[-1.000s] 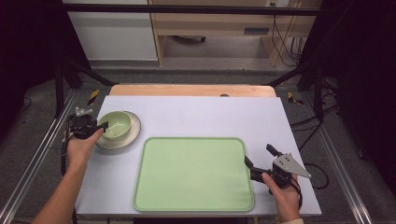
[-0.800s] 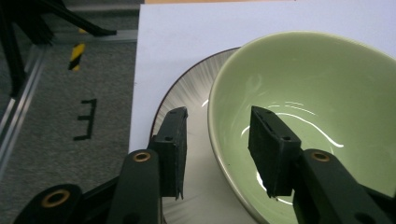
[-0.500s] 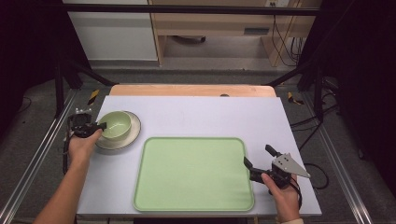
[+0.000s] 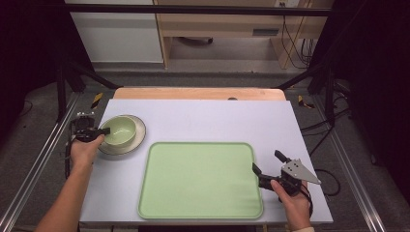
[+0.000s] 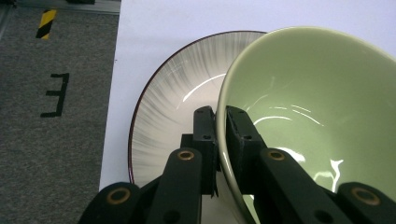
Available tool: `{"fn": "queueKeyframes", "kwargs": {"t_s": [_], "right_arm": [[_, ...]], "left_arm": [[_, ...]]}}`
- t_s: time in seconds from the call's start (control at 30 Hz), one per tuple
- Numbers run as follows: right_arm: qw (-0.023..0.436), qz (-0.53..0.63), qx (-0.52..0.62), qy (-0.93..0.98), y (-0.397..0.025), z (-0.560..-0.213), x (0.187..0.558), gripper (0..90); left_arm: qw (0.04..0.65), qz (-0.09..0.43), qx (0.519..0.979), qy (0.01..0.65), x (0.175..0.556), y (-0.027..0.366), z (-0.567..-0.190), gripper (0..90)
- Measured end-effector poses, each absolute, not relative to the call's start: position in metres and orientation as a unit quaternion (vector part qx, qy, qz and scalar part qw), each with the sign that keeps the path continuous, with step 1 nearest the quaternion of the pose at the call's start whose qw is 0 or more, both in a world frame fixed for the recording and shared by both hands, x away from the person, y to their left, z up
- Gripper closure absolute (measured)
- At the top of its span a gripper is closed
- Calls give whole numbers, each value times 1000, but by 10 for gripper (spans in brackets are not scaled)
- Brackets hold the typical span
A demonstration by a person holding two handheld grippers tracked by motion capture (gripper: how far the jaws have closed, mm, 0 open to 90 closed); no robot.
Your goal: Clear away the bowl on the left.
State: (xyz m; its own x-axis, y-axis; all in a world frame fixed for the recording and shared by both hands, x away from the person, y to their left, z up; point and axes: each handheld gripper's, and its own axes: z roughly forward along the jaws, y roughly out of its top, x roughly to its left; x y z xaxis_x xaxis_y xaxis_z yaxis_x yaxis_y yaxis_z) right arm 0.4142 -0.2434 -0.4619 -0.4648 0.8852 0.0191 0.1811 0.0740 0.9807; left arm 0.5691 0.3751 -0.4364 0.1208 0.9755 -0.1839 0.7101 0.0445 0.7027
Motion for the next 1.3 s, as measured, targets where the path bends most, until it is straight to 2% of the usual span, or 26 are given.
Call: {"fn": "queueKeyframes", "kwargs": {"t_s": [0.27, 0.57, 0.67, 0.97, 1.13, 1.3], "right_arm": [[324, 547, 401, 659, -243, -462, 415, 55], [327, 545, 399, 660, -243, -461, 415, 55], [329, 546, 397, 660, -243, -461, 414, 55], [329, 544, 397, 662, -242, -461, 415, 55], [334, 539, 396, 664, -242, -462, 414, 58], [337, 541, 397, 661, -243, -461, 414, 58]], "left_arm": [[345, 198, 672, 624, 563, 372, -429, 833], [400, 193, 651, 616, 547, 367, -414, 832], [429, 177, 636, 617, 538, 366, -410, 833], [442, 177, 642, 601, 524, 352, -414, 833], [455, 198, 640, 587, 516, 349, -416, 832], [464, 187, 634, 589, 512, 351, -420, 832]]}}
